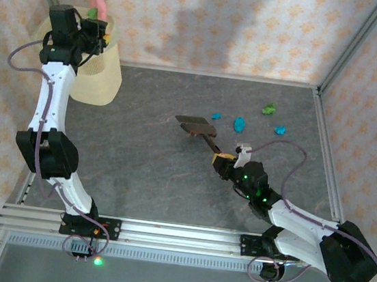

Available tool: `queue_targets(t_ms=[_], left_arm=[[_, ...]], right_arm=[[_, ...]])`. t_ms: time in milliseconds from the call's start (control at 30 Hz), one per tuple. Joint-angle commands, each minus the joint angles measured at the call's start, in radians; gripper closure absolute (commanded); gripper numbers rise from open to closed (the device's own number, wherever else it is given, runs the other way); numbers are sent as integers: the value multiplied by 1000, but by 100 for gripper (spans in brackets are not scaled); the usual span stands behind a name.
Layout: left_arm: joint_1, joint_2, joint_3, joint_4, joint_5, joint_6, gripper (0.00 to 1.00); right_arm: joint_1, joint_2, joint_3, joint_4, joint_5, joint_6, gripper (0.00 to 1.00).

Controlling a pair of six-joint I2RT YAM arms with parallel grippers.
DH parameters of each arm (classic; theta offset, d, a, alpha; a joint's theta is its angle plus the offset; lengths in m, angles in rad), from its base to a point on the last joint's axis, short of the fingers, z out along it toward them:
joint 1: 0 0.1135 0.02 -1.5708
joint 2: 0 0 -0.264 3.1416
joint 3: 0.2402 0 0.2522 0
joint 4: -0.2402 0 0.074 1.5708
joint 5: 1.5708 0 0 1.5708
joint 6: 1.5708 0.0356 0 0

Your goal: Sweep away the paper scraps from the table

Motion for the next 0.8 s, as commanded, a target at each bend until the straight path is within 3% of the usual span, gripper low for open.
queue_targets(t_ms=[0,300,767], left_arm=[[15,-48,-21,176,60,-80,100],[18,-75,-58,246,85,-130,100],[-4,-245,-235,366,35,-173,100]], right_arm=[[8,-4,38,72,-5,-26,100],[7,-1,40,71,1,-24,100],[7,-3,42,65,12,-21,100]])
